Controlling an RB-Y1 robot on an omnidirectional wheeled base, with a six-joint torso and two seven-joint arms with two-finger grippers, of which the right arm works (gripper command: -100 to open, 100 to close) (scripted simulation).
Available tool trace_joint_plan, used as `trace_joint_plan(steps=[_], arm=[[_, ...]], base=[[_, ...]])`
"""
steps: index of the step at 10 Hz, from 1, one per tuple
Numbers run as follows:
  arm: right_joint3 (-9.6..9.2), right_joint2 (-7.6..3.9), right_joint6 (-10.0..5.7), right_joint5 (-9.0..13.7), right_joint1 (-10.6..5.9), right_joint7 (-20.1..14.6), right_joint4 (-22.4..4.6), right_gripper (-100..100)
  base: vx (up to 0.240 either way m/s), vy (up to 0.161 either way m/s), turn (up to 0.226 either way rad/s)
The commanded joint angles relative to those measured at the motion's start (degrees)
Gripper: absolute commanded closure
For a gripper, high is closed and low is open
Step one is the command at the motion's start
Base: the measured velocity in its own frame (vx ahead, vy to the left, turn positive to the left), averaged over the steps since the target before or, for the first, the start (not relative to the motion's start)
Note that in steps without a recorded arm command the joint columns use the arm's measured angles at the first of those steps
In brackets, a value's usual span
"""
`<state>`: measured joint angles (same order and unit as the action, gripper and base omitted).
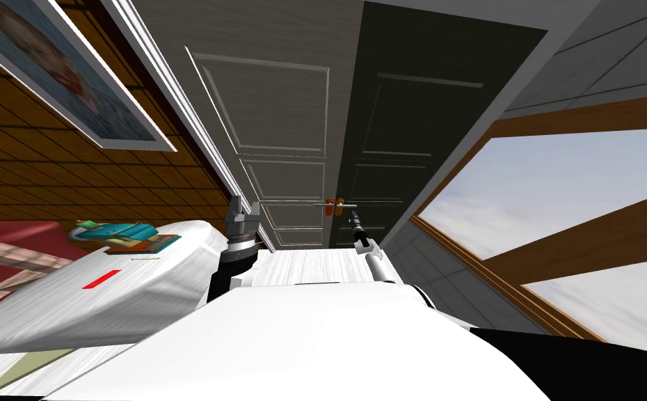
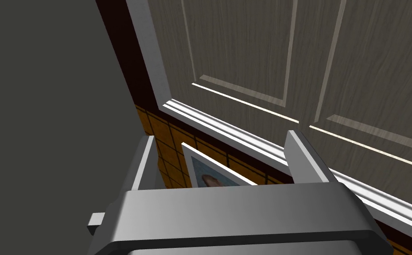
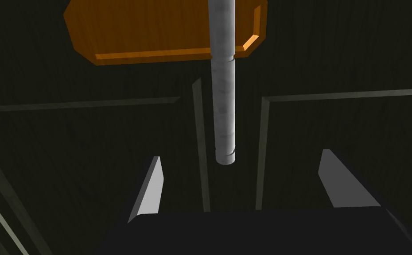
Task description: Pull the door open
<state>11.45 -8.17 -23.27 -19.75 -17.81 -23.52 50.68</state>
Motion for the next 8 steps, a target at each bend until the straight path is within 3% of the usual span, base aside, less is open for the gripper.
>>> trace_joint_plan(steps=[1,4,6,8], arm=[[0.80,-1.70,-0.38,0.5,0.60,-0.7,-0.7,-100],[2.27,-4.94,-1.18,1.4,1.69,-2.0,-2.0,-100],[2.90,-6.40,-1.58,1.9,2.16,-2.6,-2.6,-100],[4.02,-9.19,-2.43,2.7,3.00,-3.8,-3.8,-100]], base=[[0.036,0.019,0.050],[0.056,0.038,0.052],[0.063,0.034,0.041],[0.103,0.021,0.099]])
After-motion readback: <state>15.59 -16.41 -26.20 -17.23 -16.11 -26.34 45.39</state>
